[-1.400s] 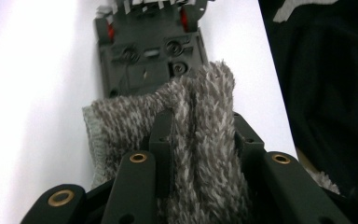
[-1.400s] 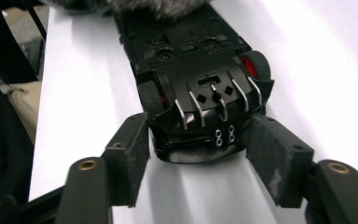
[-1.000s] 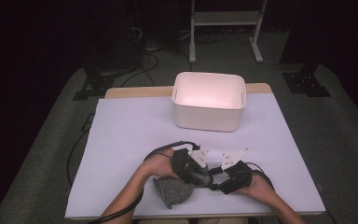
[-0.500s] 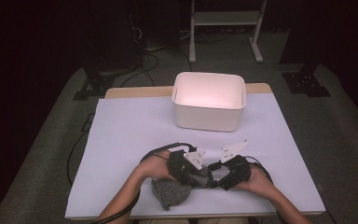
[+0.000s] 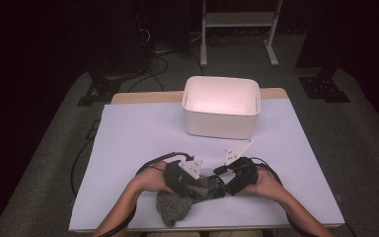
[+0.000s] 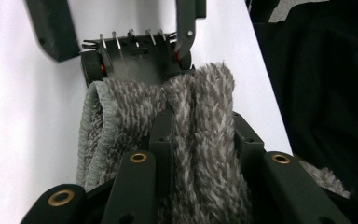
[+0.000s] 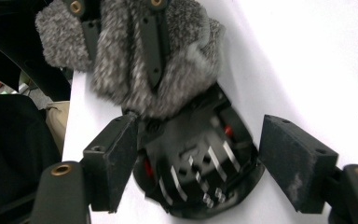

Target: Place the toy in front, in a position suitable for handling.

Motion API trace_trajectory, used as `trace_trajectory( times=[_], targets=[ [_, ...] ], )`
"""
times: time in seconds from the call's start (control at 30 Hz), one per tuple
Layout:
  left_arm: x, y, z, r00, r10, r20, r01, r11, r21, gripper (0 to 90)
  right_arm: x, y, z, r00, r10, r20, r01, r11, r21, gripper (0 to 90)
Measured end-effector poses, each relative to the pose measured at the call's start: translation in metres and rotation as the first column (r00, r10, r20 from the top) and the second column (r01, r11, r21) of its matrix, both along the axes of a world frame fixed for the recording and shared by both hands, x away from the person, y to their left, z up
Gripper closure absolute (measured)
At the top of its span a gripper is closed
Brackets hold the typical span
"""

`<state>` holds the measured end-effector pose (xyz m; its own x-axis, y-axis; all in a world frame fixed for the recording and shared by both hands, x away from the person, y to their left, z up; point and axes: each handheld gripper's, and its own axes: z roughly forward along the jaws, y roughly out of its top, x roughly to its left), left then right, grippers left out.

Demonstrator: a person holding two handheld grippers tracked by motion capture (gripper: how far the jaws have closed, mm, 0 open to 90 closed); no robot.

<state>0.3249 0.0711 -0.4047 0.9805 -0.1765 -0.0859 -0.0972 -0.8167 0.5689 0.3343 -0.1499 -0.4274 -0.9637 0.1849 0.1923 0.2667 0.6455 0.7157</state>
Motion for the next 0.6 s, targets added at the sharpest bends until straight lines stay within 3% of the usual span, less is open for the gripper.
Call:
trace_trajectory(
  times=[0.23,0.4,0.53,0.6],
  targets=[
    [-0.001,0.001,-0.001,1.0000,-0.001,-0.003,0.001,1.0000,-0.009,69.1,0.009,0.013,-0.009,0.9978,0.037,-0.056,-0.039,0.9982,-0.045,22.0],
    [0.003,0.006,0.000,0.9993,0.033,-0.017,-0.034,0.9991,-0.027,69.4,0.013,0.015,-0.013,0.9937,0.028,-0.109,-0.031,0.9990,-0.031,23.1],
    [0.010,0.015,0.005,0.9962,0.087,-0.013,-0.087,0.9949,-0.050,68.9,0.009,0.013,-0.013,0.9964,0.015,-0.083,-0.017,0.9997,-0.019,23.6],
    [0.016,0.021,0.010,0.9888,0.149,0.003,-0.148,0.9859,-0.078,68.5,0.005,0.012,-0.013,0.9976,0.005,-0.068,-0.006,0.9999,-0.016,23.8]
  ],
)
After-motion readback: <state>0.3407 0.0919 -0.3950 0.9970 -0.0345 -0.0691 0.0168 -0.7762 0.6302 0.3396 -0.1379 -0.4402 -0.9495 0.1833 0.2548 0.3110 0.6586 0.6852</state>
